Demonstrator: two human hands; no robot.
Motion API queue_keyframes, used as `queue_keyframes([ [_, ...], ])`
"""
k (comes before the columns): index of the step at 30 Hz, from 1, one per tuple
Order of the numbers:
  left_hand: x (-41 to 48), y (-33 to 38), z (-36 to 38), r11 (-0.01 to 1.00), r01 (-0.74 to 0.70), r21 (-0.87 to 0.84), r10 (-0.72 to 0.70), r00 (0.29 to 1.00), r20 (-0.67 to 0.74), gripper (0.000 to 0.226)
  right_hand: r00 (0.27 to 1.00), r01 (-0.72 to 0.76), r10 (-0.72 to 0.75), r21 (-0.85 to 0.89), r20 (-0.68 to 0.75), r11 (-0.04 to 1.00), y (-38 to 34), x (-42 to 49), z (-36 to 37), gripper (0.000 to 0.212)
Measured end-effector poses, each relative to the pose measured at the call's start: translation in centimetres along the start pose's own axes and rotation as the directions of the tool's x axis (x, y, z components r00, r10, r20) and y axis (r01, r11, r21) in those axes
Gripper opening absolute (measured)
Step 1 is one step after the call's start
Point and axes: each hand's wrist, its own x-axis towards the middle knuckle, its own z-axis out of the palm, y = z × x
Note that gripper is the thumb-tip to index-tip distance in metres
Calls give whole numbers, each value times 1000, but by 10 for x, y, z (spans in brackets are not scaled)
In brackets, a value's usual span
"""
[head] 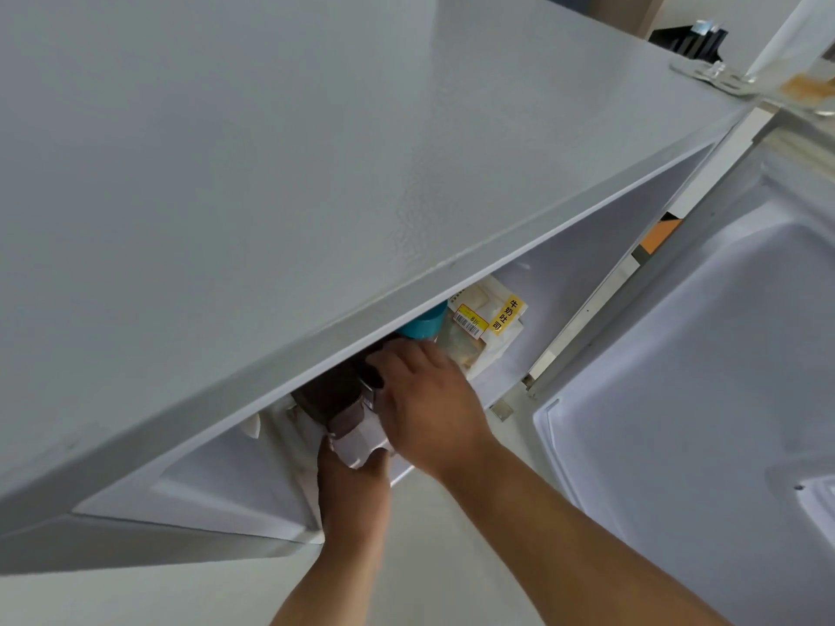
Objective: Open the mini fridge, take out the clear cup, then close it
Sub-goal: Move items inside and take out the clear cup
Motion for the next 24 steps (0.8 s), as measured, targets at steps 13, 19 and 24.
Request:
queue_keyframes([
  [13,2,-28,-3,670,-501,548,278,854,440,37,896,-324,348,-129,277,937,58,-14,-9,64],
  [19,6,-15,13,486,-643,593,386,766,514,61,905,-360,375,-108,200,927,58,-22,-24,59],
  [24,8,-10,30,363,-668,650,371,743,557,77,885,-430,445,-128,135,894,56,-41,-44,58],
])
